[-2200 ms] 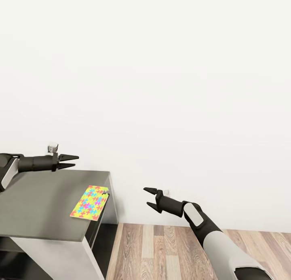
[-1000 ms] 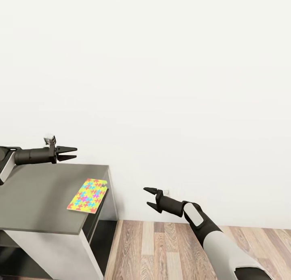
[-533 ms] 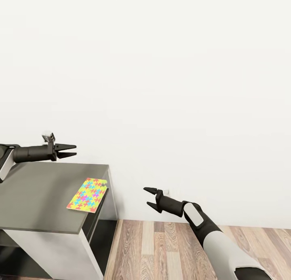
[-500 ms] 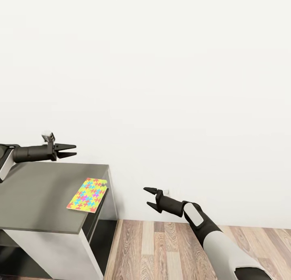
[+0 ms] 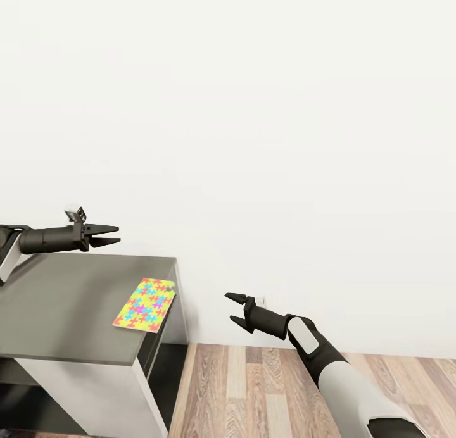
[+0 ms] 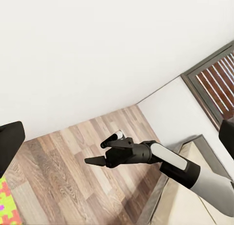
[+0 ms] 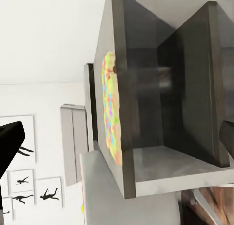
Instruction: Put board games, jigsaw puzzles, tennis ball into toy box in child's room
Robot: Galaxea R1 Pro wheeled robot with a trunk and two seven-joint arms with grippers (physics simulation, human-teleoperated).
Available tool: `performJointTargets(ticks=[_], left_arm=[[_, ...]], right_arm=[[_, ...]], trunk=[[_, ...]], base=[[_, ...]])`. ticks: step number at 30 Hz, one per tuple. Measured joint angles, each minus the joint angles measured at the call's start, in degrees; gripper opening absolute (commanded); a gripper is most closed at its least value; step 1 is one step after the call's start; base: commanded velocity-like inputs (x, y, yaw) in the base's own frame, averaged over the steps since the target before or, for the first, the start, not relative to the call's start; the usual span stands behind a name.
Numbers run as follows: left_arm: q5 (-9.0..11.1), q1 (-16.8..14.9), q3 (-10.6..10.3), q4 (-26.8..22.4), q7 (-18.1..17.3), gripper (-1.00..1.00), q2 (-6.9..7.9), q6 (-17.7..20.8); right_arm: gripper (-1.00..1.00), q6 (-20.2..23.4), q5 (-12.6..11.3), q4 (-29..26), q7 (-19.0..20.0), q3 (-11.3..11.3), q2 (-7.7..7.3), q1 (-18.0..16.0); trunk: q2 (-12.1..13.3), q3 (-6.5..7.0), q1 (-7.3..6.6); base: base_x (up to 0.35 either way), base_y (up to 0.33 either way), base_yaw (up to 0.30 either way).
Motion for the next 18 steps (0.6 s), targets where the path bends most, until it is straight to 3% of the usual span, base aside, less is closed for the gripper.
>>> performJointTargets(ticks=[9,18], left_arm=[[-0.07,0.01,0.03,-0.03,-0.01,1.00,-0.04,0.00],[-0.07,0.06,0.07,-0.05,-0.01,1.00,-0.10,0.00]], right_arm=[[1.00,0.00,-0.01,0.02,0.00,0.00,0.03,0.01],[1.00,0.00,0.00,0.02,0.00,0.00,0.17,0.00]], trunk=[[0.00,0.04,0.00],[0.00,0.07,0.00]], base=[[0.000,0.096,0.144],[0.000,0.050,0.028]])
